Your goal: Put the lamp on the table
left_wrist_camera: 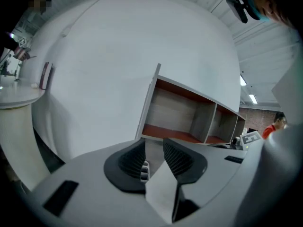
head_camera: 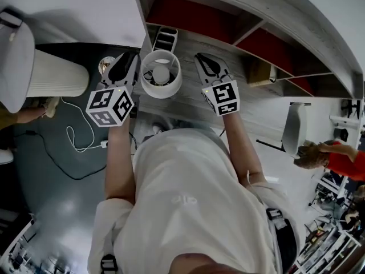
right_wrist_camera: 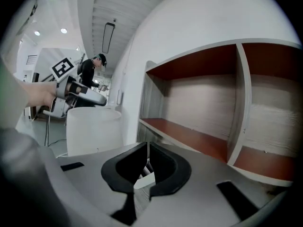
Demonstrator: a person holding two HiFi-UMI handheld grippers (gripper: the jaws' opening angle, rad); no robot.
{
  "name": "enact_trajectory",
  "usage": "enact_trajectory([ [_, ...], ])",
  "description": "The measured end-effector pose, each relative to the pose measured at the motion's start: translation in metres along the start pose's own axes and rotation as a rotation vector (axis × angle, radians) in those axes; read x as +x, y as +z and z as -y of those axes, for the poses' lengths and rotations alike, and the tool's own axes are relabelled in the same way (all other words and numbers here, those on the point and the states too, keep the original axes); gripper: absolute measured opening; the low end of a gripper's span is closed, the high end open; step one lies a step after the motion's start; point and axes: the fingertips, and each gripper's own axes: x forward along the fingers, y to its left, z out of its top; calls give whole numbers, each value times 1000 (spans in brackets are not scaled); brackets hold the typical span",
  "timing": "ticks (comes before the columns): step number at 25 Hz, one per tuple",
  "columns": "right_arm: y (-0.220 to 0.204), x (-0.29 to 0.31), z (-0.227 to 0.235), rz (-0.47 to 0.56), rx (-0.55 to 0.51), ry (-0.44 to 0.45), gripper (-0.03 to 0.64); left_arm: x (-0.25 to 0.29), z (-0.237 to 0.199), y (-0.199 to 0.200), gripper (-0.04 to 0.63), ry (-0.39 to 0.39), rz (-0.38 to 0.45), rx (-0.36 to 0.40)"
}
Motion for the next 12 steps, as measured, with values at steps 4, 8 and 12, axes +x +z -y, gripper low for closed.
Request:
enact_trajectory([
  [4, 26, -4, -3, 38, 14, 18, 41, -19, -17, 1, 66, 35, 36, -17],
  [8, 49, -6, -10, 78, 33, 58, 37, -40, -25, 1, 17, 26, 61, -38],
  [12, 66, -6, -19, 106, 55, 102, 34, -58, -31, 3, 15, 23, 82, -9],
])
